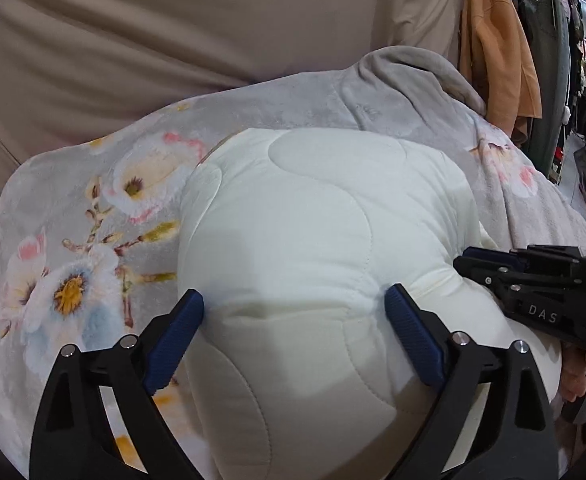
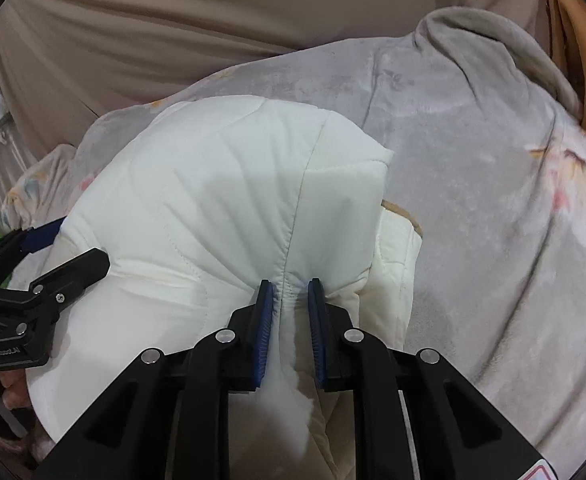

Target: Fold large clothes

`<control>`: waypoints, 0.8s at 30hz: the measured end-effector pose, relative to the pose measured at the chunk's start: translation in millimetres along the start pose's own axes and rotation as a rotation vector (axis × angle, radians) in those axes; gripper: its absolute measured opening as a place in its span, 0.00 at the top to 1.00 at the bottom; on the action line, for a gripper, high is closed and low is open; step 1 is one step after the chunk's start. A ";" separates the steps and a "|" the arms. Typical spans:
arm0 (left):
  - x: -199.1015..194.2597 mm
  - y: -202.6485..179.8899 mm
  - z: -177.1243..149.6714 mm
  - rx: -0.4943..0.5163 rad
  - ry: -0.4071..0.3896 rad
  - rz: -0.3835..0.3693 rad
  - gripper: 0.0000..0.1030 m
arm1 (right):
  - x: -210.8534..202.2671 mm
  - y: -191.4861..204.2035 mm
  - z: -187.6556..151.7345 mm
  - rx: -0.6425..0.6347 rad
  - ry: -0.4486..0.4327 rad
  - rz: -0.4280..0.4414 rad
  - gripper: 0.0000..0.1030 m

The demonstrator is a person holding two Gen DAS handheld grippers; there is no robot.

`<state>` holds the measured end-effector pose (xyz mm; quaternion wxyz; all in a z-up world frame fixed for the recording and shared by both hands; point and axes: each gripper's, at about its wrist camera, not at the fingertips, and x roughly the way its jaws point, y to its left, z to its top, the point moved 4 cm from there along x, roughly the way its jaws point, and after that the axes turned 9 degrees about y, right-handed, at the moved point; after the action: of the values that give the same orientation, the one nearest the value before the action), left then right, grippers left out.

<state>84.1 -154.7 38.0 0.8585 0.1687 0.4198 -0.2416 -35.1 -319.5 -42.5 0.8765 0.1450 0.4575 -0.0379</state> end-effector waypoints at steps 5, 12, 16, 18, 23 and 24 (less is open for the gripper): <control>10.5 -4.6 -7.7 0.001 -0.022 0.048 0.07 | 2.0 7.2 -3.6 -0.026 -0.031 -0.040 0.87; 12.6 -4.4 -12.7 0.004 -0.045 0.087 0.06 | -4.3 8.6 -3.8 -0.003 -0.038 -0.041 0.86; 8.8 -0.6 -14.7 -0.008 -0.053 0.094 0.06 | -44.3 11.8 -12.8 0.052 -0.106 0.005 0.82; 9.5 -0.3 -14.7 -0.012 -0.055 0.091 0.06 | -48.9 14.2 -23.7 0.049 -0.091 0.004 0.81; 9.6 -4.4 -15.6 0.000 -0.060 0.109 0.05 | -20.7 11.2 -38.1 0.049 -0.056 -0.021 0.81; 6.4 -4.1 -15.8 0.006 -0.061 0.108 0.05 | -24.4 10.3 -37.3 0.062 -0.055 -0.009 0.81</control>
<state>75.1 -152.1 23.1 0.8822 0.1863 0.3828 -0.2010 -76.7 -300.5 -40.5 0.8837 0.1689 0.4324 -0.0597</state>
